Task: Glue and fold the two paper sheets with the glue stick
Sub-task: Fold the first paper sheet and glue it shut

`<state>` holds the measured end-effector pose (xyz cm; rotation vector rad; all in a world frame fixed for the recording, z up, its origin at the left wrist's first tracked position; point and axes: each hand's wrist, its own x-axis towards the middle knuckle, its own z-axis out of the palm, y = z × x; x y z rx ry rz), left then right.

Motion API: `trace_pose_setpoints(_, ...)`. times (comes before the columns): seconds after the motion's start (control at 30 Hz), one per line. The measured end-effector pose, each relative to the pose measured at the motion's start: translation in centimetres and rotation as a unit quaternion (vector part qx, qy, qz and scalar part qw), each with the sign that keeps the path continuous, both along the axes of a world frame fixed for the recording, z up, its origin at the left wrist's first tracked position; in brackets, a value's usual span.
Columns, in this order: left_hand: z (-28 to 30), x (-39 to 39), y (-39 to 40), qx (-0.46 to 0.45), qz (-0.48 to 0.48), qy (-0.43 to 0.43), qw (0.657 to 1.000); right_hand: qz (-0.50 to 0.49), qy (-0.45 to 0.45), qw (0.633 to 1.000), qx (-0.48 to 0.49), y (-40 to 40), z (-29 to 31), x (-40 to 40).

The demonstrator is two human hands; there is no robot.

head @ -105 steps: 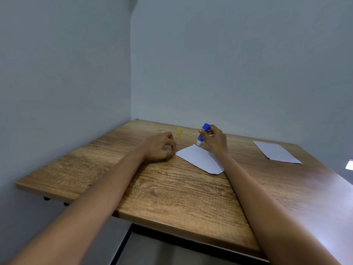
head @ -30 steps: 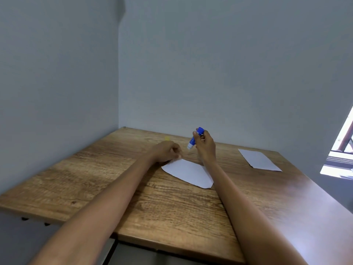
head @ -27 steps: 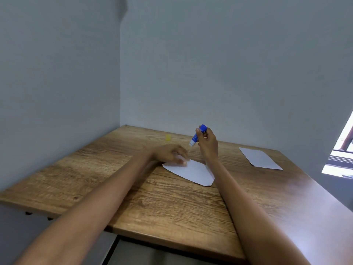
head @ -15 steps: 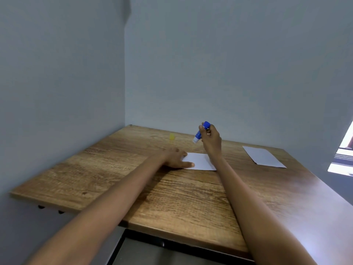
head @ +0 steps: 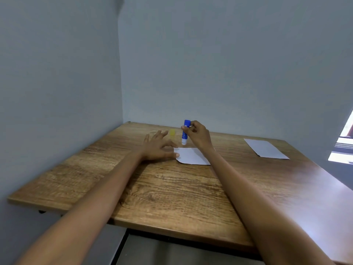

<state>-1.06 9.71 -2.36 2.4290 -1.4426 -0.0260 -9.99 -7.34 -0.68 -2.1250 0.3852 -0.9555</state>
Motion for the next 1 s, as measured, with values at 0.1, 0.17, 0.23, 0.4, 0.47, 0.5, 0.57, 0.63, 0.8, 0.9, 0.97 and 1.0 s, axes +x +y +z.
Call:
trace_pose_setpoints(0.1,0.1,-0.3,-0.1,0.02,-0.01,-0.008,1.0,-0.009,0.012,1.0,-0.005,0.5,-0.4,0.7)
trace_pose_setpoints(0.17,0.0,-0.3,-0.2,0.033,-0.009,-0.016,0.999,-0.008,0.011,1.0,-0.005,0.5,-0.6,0.9)
trace_pose_setpoints(0.23,0.0,-0.2,-0.2,0.033,-0.008,-0.015,0.999,-0.006,0.012,1.0,-0.009,0.6,-0.8,1.0)
trace_pose_setpoints(0.4,-0.2,-0.3,-0.2,0.023,-0.004,-0.001,1.0,0.005,0.003,1.0,-0.012,1.0,-1.2,1.2)
trace_pose_setpoints(0.47,-0.2,-0.4,-0.1,0.021,0.0,-0.002,1.0,0.005,0.011,1.0,-0.018,1.1,-1.3,1.3)
trace_pose_setpoints(0.5,-0.2,-0.4,-0.1,0.021,0.002,-0.002,1.0,0.004,0.015,1.0,-0.021,1.1,-1.3,1.4)
trace_pose_setpoints(0.57,-0.2,-0.4,0.0,0.02,0.007,0.0,1.0,0.001,0.021,0.999,-0.026,1.2,-1.3,1.5)
trace_pose_setpoints(0.63,-0.2,-0.4,0.0,0.019,0.01,0.002,1.0,0.002,0.025,0.999,-0.034,1.2,-1.3,1.6)
trace_pose_setpoints(0.8,-0.2,-0.3,-0.1,0.022,0.017,0.007,1.0,-0.005,0.026,0.999,-0.044,0.8,-1.4,1.4)
trace_pose_setpoints(0.9,-0.2,-0.4,-0.1,0.022,0.018,0.006,1.0,-0.008,0.02,0.999,-0.027,0.5,-1.4,1.3)
trace_pose_setpoints(0.97,-0.2,-0.4,-0.1,0.02,0.017,0.009,1.0,-0.003,0.014,1.0,-0.013,0.6,-1.2,1.4)
trace_pose_setpoints(1.0,-0.2,-0.4,0.0,0.02,0.017,0.009,1.0,0.0,0.014,1.0,-0.012,0.7,-1.2,1.5)
